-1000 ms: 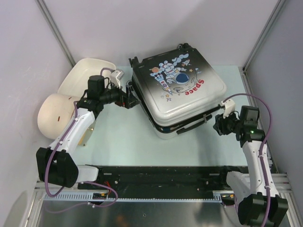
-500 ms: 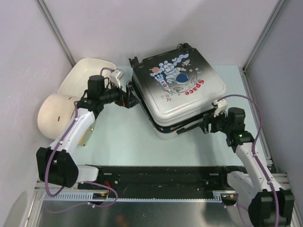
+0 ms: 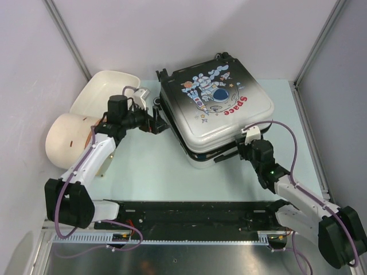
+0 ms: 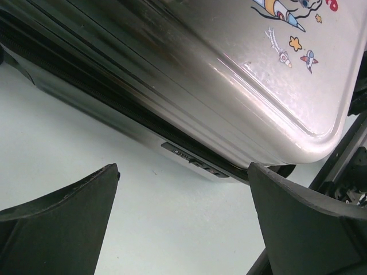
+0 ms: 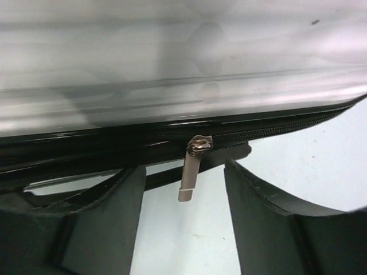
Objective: Open, take out, and arrange the luggage
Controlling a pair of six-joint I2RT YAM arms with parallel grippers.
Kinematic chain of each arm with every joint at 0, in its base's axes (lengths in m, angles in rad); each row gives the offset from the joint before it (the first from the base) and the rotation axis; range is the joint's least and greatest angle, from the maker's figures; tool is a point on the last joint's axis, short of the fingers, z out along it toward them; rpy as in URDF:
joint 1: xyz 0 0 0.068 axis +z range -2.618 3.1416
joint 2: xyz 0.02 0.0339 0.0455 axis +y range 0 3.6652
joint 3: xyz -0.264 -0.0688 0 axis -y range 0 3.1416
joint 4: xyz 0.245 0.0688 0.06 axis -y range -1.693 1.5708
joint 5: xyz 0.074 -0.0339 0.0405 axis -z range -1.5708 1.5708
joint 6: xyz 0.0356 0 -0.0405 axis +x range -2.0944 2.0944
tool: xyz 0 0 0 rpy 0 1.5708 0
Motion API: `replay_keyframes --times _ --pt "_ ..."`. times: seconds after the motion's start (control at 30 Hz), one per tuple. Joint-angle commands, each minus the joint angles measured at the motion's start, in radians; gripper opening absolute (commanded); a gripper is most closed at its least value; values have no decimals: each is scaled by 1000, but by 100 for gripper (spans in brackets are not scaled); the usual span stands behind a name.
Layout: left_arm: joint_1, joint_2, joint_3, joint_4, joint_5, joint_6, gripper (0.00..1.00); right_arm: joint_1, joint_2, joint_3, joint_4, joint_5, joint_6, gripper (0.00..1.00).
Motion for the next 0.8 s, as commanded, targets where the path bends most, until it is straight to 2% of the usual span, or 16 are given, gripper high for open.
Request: replay_keyframes --times 0.0,0.07,0.1,0.17,0.2,0.23,0.3,0.33,0.4,0.43,0.47,0.5,0.53,0.57,0.63,0.77 --pt "0 -69 -17 36 7 -7 100 6 28 -20 183 116 -60 51" --pt "0 -96 -34 36 15 25 100 3 16 -17 183 112 -86 32" --pt "0 -137 -40 37 18 40 100 -2 6 -10 156 115 -93 14" --pt "0 -178 -64 36 50 103 100 -46 -29 -5 117 75 -107 0" --pt "0 -218 -72 36 70 129 100 -69 -44 1 73 41 -110 0" --pt "-3 -237 -83 36 120 163 100 -107 -70 7 47 -62 -110 0" --pt "-21 -263 -106 34 139 261 100 -245 -96 20 -18 -201 -104 0" --pt "-55 -283 -114 33 138 293 100 -296 -104 35 -38 -371 -104 0" --pt "-110 -297 -124 13 118 430 100 -420 -107 58 -100 -514 -109 0" --pt "-196 -304 -130 2 90 482 100 -446 -101 78 -113 -604 -118 0" --pt "-245 -315 -147 3 32 595 100 -481 -84 87 -113 -641 -124 0" --pt "-300 -315 -153 3 6 647 100 -518 -71 95 -153 -676 -129 0" --pt "-416 -311 -158 9 -34 698 99 -534 -61 99 -151 -725 -126 0" --pt "-475 -282 -157 19 -66 771 98 -543 -51 101 -145 -744 -123 0" --pt "-614 -236 -152 86 -143 798 97 -548 -23 101 -128 -767 -113 0" --pt "-778 -68 -88 248 -247 745 91 -546 11 102 -50 -750 -67 0"
